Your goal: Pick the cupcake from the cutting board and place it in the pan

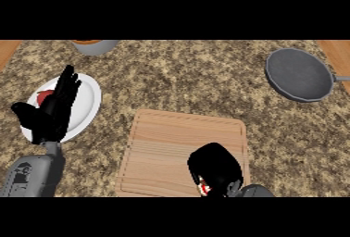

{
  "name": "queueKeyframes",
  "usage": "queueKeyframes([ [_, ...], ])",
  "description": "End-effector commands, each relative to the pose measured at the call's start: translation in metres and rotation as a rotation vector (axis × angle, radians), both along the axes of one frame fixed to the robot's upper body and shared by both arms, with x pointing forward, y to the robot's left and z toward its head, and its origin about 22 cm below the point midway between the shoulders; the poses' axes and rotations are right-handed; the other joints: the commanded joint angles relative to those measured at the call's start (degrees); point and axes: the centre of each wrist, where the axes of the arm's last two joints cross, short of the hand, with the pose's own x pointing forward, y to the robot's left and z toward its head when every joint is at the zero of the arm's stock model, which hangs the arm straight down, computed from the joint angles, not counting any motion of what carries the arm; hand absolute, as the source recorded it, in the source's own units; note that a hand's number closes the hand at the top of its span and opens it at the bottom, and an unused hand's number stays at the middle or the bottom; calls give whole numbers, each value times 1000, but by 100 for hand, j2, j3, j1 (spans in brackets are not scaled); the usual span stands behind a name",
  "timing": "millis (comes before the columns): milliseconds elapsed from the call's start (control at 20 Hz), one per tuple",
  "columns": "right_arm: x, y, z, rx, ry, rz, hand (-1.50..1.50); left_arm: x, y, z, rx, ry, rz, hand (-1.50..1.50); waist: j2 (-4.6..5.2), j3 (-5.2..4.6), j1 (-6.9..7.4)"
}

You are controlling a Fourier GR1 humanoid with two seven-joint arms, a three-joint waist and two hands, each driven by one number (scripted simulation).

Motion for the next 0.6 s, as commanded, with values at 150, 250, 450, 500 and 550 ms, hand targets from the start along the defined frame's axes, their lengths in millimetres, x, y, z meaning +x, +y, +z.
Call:
queueKeyframes([
  [150, -14, -48, 29, 104, -276, -157, 150, -4, 8, 1, 15, 3, -9, 0, -11, 2, -45],
  [250, -12, -59, 46, 165, -428, -150, 150, -6, 4, 4, 3, -10, 10, 0, -24, 7, -39],
  [450, -31, -69, 93, 338, -525, -223, 150, -3, 5, 7, -15, -8, 6, 0, -25, 1, -78],
  [500, -33, -83, 82, 313, -547, -242, 150, 1, 2, 11, 15, -11, 7, 0, -7, 4, -62],
  [550, -39, -96, 105, 351, -573, -253, 150, -9, 8, 6, -11, 2, 10, 0, -20, 2, -57],
])
